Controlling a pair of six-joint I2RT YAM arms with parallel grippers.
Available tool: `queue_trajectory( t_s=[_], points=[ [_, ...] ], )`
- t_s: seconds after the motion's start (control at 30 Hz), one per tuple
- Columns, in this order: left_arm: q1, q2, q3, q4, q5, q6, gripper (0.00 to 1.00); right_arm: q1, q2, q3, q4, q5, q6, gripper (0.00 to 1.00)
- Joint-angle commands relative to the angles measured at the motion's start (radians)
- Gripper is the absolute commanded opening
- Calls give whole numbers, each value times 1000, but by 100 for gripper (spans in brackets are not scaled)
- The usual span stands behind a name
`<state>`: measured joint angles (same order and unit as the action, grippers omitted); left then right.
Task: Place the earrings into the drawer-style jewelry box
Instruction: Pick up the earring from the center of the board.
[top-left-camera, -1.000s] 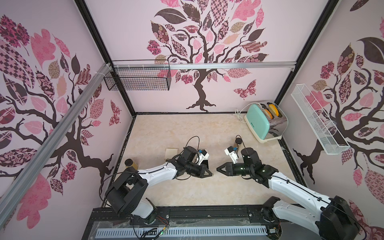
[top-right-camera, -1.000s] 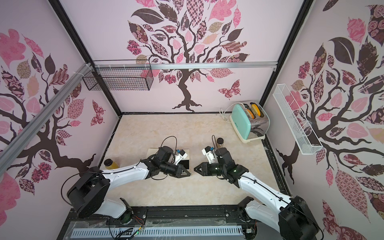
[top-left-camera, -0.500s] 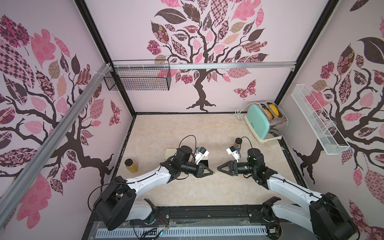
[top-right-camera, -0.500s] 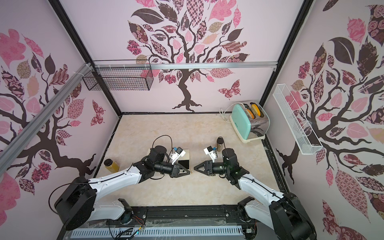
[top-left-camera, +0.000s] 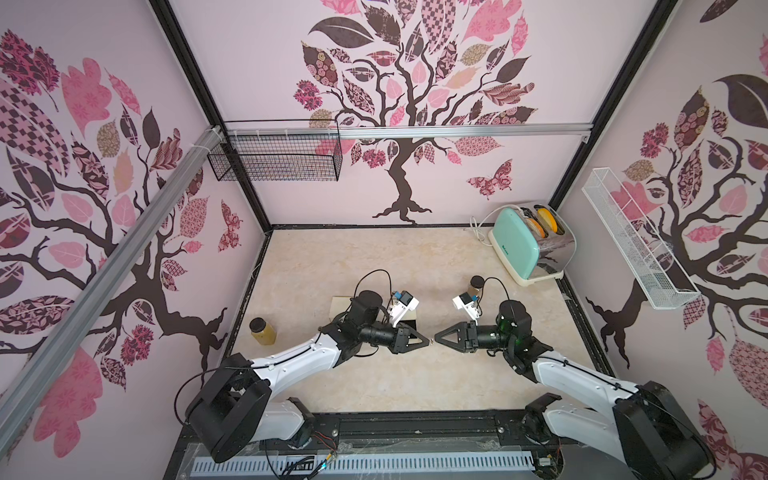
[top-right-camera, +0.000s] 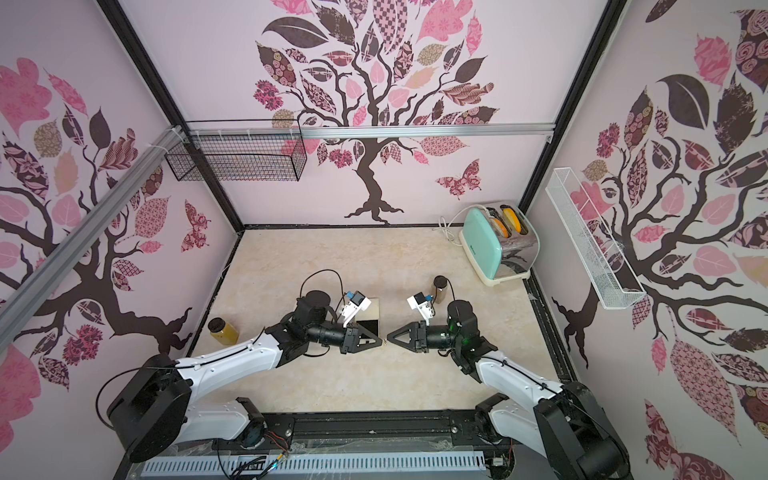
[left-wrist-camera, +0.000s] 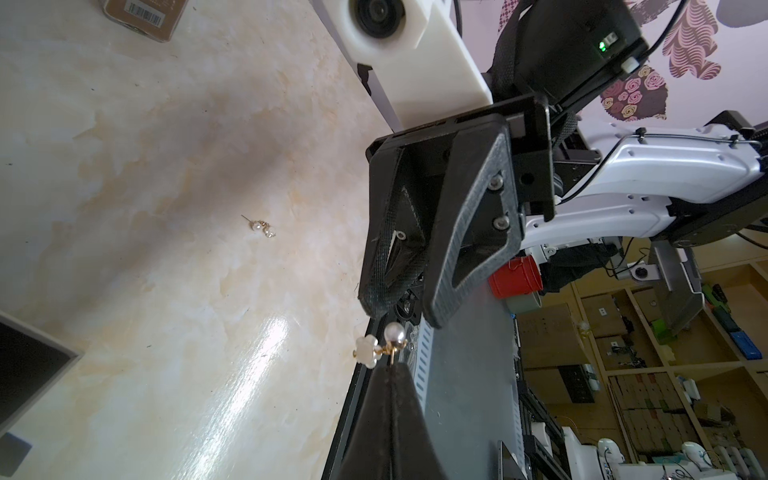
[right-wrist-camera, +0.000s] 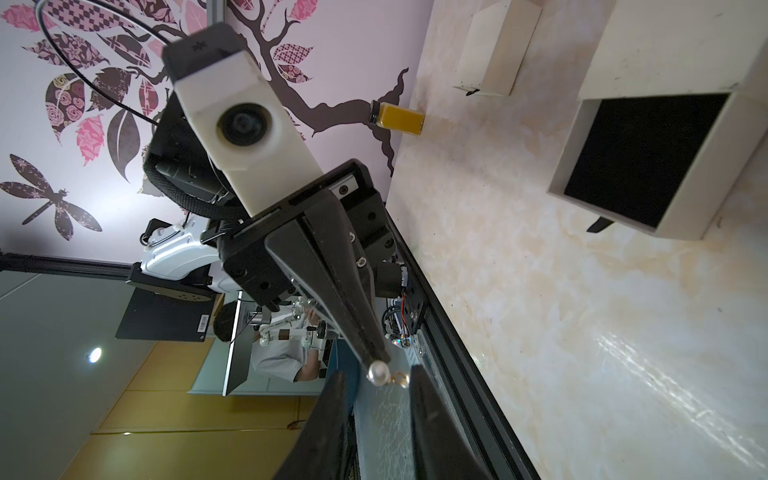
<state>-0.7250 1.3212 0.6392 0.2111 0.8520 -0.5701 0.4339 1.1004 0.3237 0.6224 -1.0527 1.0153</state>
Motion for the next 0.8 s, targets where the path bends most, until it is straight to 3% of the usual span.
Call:
queue_trajectory(
  t_s=[0.0,0.77],
  points=[
    [4,-3,-10,39,18,-6,0,10,7,1,47,-18,12,27],
    [4,5,-9,38,17,-4,0,32,27,3,71,-14,16,14]
  ],
)
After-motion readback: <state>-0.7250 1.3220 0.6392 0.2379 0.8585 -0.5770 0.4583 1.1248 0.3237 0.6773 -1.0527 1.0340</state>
